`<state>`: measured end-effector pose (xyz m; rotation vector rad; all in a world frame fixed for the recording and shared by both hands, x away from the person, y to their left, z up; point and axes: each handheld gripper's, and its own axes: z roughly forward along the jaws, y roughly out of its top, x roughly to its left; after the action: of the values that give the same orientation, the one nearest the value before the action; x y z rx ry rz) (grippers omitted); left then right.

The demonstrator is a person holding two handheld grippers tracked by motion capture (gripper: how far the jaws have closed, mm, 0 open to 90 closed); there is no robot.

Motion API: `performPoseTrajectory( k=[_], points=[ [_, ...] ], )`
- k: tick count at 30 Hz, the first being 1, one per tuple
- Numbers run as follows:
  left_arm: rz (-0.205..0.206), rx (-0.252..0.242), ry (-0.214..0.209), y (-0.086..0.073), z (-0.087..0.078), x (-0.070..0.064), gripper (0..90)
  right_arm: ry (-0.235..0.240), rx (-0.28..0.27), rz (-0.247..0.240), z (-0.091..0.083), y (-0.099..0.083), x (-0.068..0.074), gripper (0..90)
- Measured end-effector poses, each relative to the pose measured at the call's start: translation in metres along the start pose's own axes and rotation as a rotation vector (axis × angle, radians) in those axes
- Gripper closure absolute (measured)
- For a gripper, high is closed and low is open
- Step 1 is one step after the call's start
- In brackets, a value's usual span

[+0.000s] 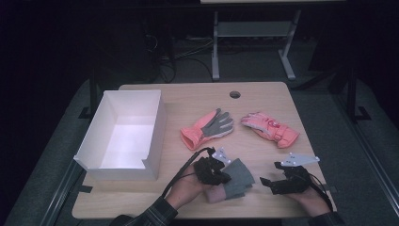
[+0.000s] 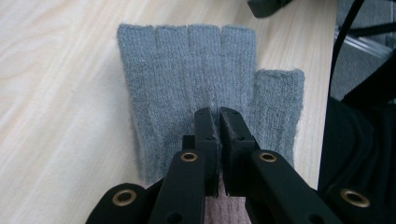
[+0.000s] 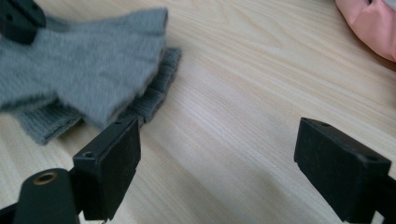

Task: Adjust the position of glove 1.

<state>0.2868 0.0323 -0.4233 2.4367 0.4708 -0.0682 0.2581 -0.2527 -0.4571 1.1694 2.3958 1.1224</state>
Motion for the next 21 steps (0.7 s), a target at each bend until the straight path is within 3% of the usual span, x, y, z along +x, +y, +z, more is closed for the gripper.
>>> performPoseTrajectory(
  k=[3,10,13,21],
  points=[
    [0.027,0.027,0.004,-0.001,0.004,-0.002,86.4,-0.001,-0.001,0.001,-0.001,0.0,0.0,14.4],
    [0.039,0.008,0.007,0.0,-0.003,0.001,86.3,0.0,-0.001,0.002,-0.001,0.0,0.0,14.4],
    [0.056,0.042,0.012,-0.002,0.004,0.002,86.1,-0.001,-0.001,0.003,0.0,0.0,0.0,14.4],
    [0.049,0.064,-0.006,-0.006,0.013,0.004,84.9,-0.002,-0.001,0.003,0.0,0.0,0.0,14.4]
  ],
)
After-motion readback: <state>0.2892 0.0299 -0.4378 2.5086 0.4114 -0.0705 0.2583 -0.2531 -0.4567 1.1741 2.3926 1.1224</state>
